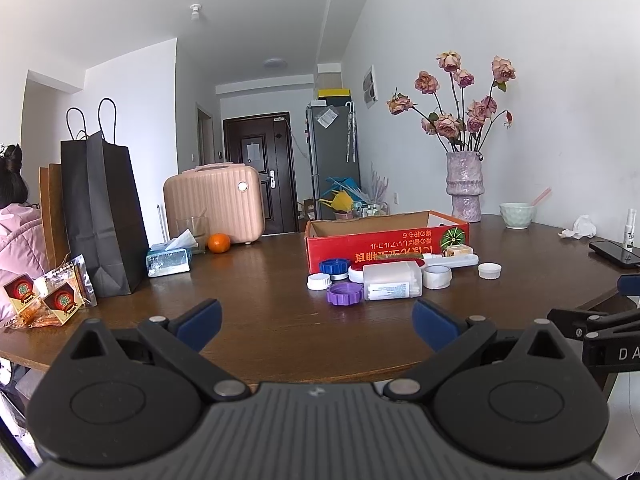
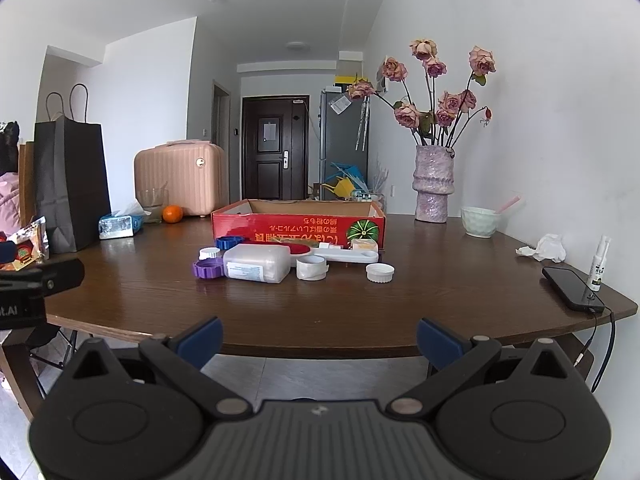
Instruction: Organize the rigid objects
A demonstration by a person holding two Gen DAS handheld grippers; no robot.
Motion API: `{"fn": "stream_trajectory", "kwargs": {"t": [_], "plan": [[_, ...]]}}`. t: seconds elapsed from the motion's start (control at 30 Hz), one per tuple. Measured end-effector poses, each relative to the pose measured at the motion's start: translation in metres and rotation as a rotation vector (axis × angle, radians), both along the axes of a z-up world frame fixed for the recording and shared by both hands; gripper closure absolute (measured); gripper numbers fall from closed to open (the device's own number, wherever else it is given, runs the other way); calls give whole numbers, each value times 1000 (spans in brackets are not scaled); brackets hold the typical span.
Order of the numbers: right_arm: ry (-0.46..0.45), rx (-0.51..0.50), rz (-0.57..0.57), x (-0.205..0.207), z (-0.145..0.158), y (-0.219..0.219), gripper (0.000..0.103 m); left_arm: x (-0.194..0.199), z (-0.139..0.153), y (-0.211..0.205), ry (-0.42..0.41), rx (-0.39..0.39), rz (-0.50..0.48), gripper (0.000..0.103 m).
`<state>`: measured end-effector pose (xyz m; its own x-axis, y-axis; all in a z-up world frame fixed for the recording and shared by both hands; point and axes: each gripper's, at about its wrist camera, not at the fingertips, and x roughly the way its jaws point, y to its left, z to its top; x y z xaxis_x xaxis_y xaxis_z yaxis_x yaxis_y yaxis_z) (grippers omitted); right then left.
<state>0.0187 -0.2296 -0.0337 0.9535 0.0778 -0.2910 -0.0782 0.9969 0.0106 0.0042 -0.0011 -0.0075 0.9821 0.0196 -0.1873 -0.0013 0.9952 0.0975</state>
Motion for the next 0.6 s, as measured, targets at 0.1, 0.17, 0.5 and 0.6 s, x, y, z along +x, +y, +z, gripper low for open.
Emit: {"fn": "stream_trajectory", "kwargs": {"t": [0.1,0.17,0.5,0.6], "plan": [[1,-1,0,0,0,1,0,1,0,0,5,-2,-2,0],[0,-1,-1,0,0,1,0,1,0,0,5,2,-4,0],[-13,-25,-18,7,-4,2,0,14,-1,-3,24,-2,-24,0],[-8,-33,-32,19,-6,0,0,28,-3,-4,41,-12,-22,0]]}}
